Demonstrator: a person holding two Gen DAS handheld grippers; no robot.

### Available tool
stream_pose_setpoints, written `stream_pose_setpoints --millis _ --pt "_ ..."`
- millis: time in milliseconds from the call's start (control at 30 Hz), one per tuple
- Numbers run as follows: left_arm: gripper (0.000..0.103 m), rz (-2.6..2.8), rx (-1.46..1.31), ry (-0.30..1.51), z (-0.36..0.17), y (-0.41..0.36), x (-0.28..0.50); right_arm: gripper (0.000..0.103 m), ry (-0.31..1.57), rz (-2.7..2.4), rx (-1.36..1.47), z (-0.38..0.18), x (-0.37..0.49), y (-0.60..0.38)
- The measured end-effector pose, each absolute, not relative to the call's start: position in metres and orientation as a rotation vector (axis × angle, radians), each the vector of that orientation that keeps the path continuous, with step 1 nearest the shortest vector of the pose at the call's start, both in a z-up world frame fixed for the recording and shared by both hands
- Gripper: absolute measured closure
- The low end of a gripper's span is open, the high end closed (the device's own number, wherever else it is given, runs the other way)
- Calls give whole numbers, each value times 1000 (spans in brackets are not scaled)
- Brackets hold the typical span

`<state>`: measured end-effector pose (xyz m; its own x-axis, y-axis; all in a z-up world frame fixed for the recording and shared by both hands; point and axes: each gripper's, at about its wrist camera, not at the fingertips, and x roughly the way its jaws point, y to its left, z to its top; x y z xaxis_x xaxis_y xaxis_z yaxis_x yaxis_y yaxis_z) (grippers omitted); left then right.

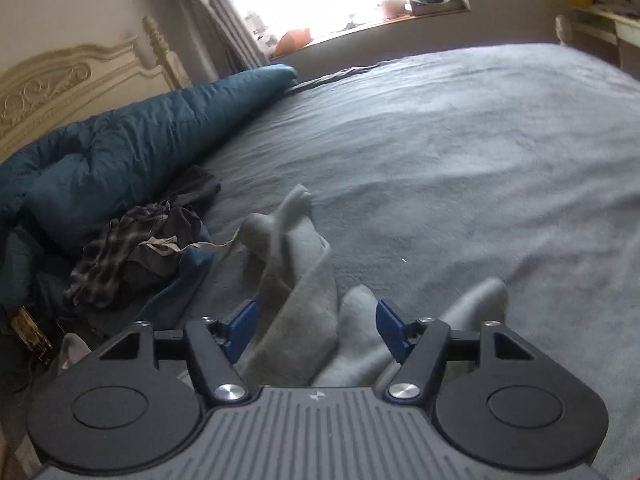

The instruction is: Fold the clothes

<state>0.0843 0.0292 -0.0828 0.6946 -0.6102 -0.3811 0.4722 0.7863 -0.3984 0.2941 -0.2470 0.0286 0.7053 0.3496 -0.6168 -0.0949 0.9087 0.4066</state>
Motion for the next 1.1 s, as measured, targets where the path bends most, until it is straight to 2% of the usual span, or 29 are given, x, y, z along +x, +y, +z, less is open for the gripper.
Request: stream_pose_setpoints --millis 33,100,267,333,367,433,500,767,867,900,967,1000,1033,1100 --pt "52 -615 -289 525 -82 30 85 18 759 240 402 20 285 -263" --pt "52 -617 -312 529 -82 33 87 16 813 194 448 -6 283 -290" --pt "52 -605 -327 530 -83 35 87 14 940 194 571 -72 312 -310" --pt "52 -590 -316 521 -83 36 87 16 890 211 547 -76 319 -300" --pt "52 -586 -319 518 -83 37 86 24 865 216 534 -76 320 -295" --pt "52 -576 -325 512 -83 39 86 81 868 220 526 -73 320 -286" --pt "52 -563 -335 505 -82 44 86 87 840 224 526 -60 303 -284" --pt "50 -549 -394 442 -70 66 77 87 528 109 460 76 110 -333" --pt "49 -547 -408 428 -66 73 73 87 500 21 439 93 33 -344" --pt "49 -542 -407 432 -67 73 73 86 529 -5 409 87 18 -343" --pt "49 -531 -397 444 -68 73 73 77 599 -58 349 73 -11 -341" --pt "49 -526 -393 450 -69 72 74 64 678 -88 326 59 -14 -341" --pt "49 -523 -393 458 -70 72 74 59 755 -113 330 44 -17 -345" --pt "49 -524 -402 473 -70 73 76 59 899 -157 345 18 -24 -353"
